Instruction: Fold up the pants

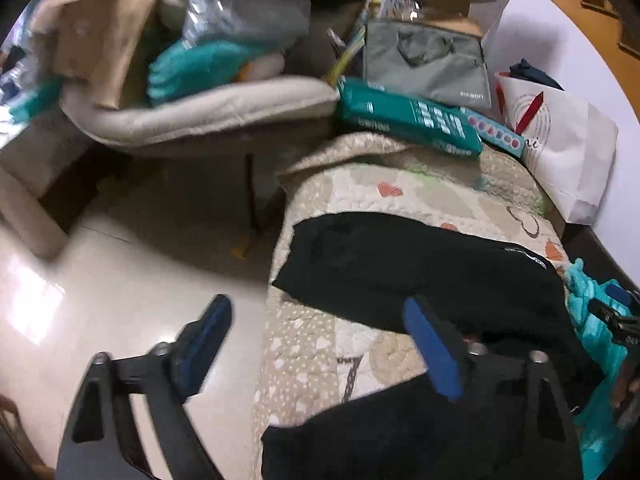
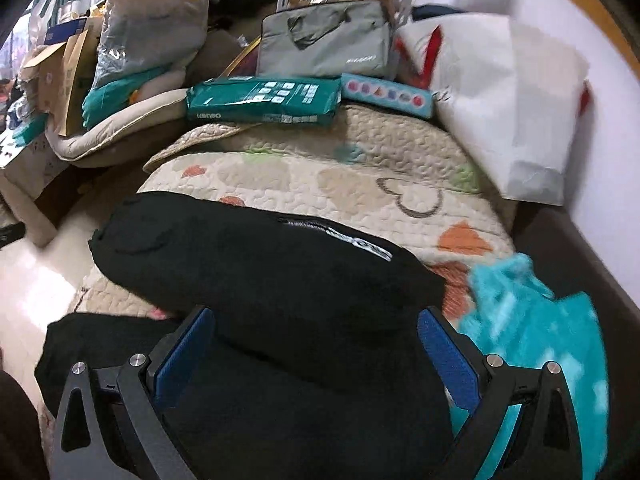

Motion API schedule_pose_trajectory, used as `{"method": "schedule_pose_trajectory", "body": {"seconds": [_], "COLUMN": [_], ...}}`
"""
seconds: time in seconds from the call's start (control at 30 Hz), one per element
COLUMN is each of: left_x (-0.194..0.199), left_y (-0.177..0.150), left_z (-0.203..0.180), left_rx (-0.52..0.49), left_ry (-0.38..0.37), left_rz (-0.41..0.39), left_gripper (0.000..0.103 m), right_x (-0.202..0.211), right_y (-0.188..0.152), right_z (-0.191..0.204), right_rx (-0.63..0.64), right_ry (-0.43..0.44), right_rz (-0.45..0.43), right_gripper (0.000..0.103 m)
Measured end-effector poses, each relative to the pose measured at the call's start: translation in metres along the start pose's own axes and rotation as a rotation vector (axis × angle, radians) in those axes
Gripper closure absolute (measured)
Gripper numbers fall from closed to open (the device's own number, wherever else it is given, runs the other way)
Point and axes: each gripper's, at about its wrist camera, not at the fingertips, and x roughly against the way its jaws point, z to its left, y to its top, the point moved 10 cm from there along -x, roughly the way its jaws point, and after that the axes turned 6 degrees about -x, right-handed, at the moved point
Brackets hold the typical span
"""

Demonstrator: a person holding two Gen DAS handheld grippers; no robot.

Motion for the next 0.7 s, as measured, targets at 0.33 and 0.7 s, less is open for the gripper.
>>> {"method": "schedule_pose_trajectory", "body": {"seconds": [0.33, 0.7], "left_x": [-0.111, -0.183], "left_y": [0.032, 0.061], "left_z": [-0.019, -0.030], "left_rx": [-0.070, -0.176], "left_ry": [-0.143, -0.146], "left_rz": [0.139, 0.187], "left_gripper": [0.041, 0.041], "right_x": [-0.079, -0.144], "right_y": [0.044, 0.055], "right_z": [0.022, 0.037], "right_rx": [0.165, 0.234], "right_ry": [0.098, 0.177], "right_rz": [0.078, 0.196], "right_gripper": [0.013, 0.013]}}
